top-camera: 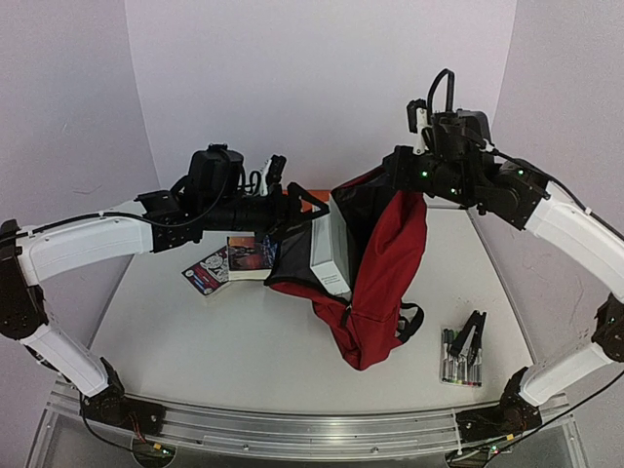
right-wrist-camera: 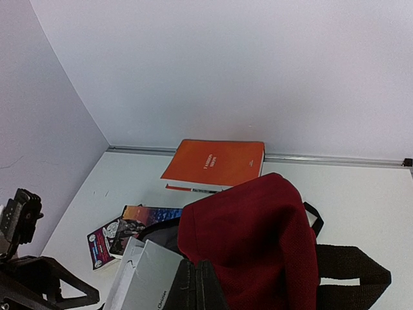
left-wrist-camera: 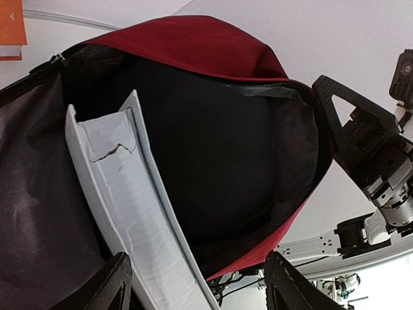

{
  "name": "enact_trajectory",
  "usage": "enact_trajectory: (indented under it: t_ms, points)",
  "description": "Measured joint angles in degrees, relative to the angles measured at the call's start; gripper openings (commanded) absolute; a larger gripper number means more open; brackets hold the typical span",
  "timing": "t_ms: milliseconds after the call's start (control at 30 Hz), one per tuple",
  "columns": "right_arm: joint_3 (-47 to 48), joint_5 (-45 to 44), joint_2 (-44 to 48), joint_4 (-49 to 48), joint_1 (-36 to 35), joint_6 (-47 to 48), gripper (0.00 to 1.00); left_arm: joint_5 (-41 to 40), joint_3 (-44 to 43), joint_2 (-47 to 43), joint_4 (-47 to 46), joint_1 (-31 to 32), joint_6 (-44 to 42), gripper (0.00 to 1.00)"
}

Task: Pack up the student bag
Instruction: Place the book in the student bag.

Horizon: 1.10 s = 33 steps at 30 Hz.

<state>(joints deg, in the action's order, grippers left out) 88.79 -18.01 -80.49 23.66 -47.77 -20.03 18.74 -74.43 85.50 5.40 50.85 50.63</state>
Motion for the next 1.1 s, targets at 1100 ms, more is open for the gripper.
enact_trajectory:
  t_ms: [1100]
  points:
    - [0.05,6.70,1.66,0.44,-0.06,0.00,0.00,10.96,-10.09,16.84,-5.50,2.12,-5.80,0.45]
